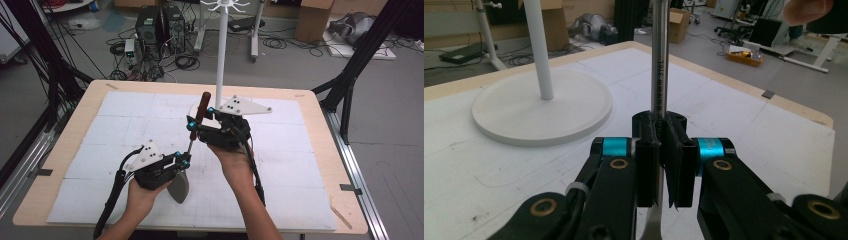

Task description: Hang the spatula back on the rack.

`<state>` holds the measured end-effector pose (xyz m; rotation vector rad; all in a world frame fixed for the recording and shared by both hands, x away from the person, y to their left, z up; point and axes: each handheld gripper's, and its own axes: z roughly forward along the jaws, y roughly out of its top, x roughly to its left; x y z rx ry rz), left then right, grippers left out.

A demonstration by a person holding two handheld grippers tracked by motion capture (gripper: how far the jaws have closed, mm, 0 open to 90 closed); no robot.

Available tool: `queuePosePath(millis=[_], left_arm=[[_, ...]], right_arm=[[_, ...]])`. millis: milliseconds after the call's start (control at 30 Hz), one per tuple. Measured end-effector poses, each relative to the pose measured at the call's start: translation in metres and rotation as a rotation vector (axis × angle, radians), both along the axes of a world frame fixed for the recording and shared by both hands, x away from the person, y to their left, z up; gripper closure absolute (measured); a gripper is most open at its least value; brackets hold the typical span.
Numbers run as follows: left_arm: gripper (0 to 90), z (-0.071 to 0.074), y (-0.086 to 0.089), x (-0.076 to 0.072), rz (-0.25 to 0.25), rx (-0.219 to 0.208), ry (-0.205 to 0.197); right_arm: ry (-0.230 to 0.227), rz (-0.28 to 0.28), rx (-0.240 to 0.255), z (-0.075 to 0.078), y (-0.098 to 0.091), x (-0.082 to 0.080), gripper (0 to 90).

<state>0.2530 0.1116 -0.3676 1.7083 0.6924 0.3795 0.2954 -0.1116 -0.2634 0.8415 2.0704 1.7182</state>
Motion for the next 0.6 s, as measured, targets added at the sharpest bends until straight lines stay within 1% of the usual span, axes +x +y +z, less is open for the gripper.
queuePosePath(millis=[33,133,167,233,300,333,433,600], left_arm=[[83.9,0.0002,0.0003,-0.0003,0.000,0.002,-0.005],[83.9,0.0004,0.0002,-0.0014,0.002,-0.002,-0.015],[83.9,0.0004,0.0001,-0.0016,0.001,-0.004,-0.016],[83.9,0.0004,0.0003,-0.0012,-0.004,-0.008,-0.014],[83.8,0.0006,0.0009,-0.0012,-0.006,-0.013,-0.018],[83.7,0.0008,0.0011,-0.0013,-0.008,-0.014,-0.021],[83.6,0.0018,0.0021,-0.0023,-0.010,-0.025,-0.031],[83.6,0.0028,0.0040,-0.0031,-0.013,-0.033,-0.043]], right_arm=[[0.003,0.005,0.014,0.0003,-0.0003,0.0003,58.2],[-0.014,0.014,0.012,0.0015,-0.0002,-0.0012,65.3],[-0.017,0.017,0.015,0.0017,-0.0002,-0.0014,66.3],[-0.007,0.028,0.029,0.0022,-0.0003,-0.0013,67.6],[0.003,0.054,0.044,0.0025,-0.0006,-0.0007,68.9],[0.008,0.079,0.063,0.0026,-0.0008,-0.0001,69.9],[0.008,0.119,0.096,0.0032,-0.0003,-0.0002,71.4],[0.022,0.163,0.120,0.0059,0.0007,0.0007,72.8]])
